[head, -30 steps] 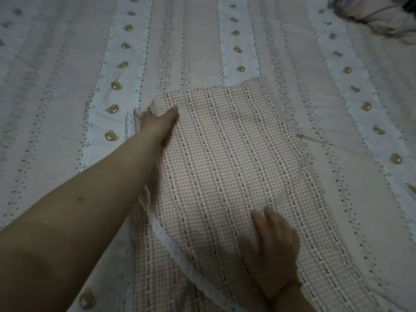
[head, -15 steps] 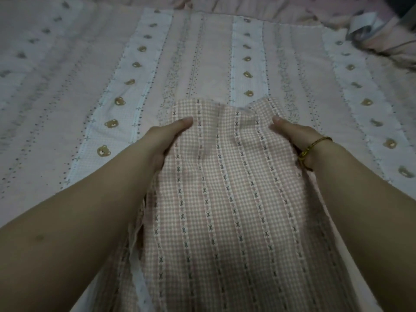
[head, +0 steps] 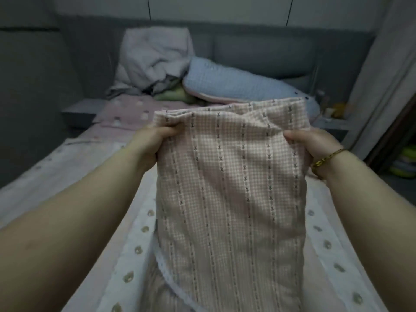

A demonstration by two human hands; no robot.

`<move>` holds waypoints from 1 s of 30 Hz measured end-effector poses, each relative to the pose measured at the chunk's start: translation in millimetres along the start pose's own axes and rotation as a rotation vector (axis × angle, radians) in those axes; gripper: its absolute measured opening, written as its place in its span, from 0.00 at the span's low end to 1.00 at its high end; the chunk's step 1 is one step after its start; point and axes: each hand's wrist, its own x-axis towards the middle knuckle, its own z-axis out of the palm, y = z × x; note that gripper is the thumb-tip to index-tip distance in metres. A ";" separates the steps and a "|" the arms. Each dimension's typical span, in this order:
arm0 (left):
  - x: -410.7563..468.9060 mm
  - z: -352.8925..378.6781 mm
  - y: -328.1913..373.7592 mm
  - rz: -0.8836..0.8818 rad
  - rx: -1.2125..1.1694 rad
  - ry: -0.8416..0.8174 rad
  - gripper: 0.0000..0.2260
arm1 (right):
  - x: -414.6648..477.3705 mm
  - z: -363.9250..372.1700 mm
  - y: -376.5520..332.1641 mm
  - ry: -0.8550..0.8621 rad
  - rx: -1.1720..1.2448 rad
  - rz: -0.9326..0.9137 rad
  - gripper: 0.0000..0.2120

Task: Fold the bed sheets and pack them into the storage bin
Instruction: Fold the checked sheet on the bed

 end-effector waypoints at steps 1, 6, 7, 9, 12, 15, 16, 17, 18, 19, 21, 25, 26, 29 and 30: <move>-3.3 3.5 26.8 0.089 0.000 -0.025 0.08 | -6.3 -1.6 -24.5 0.024 0.003 -0.066 0.04; -36.1 -5.6 122.7 0.372 0.076 -0.091 0.23 | -60.7 -15.3 -107.5 0.055 -0.002 -0.354 0.08; -46.0 -7.7 125.1 0.393 0.083 -0.091 0.25 | -69.6 -17.0 -107.7 0.046 -0.010 -0.365 0.09; -67.9 -9.4 116.8 0.416 0.093 -0.074 0.23 | -86.4 -15.1 -99.4 0.021 -0.007 -0.375 0.11; -103.3 -14.8 75.8 0.380 0.151 -0.085 0.21 | -105.7 -12.2 -52.7 0.001 0.036 -0.285 0.20; -133.4 -28.4 13.2 0.257 0.183 -0.093 0.16 | -126.0 -7.3 19.5 0.034 -0.279 -0.191 0.19; -145.6 -33.2 -13.2 0.196 0.192 -0.077 0.14 | -135.8 -3.9 47.0 0.004 -0.306 -0.150 0.21; -159.7 -37.6 -40.7 0.130 0.206 -0.056 0.12 | -147.5 -0.3 74.6 -0.040 -0.302 -0.112 0.23; -174.3 -41.9 -68.6 0.052 0.217 -0.038 0.11 | -159.2 4.1 103.0 -0.074 -0.311 -0.077 0.24; -190.3 -45.5 -97.6 -0.038 0.226 -0.021 0.10 | -171.4 10.2 131.4 -0.112 -0.359 -0.045 0.21; -231.1 -56.8 -165.2 -0.234 0.296 0.030 0.07 | -204.2 23.9 203.4 -0.217 -0.526 0.061 0.11; -307.6 -75.0 -257.7 -0.471 0.328 0.192 0.11 | -261.6 35.3 286.1 -0.266 -0.562 0.324 0.13; -320.5 -77.2 -270.4 -0.505 0.300 0.223 0.09 | -270.8 35.4 298.1 -0.260 -0.578 0.348 0.12; -336.2 -82.8 -291.7 -0.610 0.166 0.266 0.13 | -284.2 34.7 317.7 -0.461 -0.906 0.280 0.20; -336.8 -83.8 -296.3 -0.651 0.130 0.257 0.20 | -287.7 33.0 325.7 -0.572 -1.069 0.248 0.32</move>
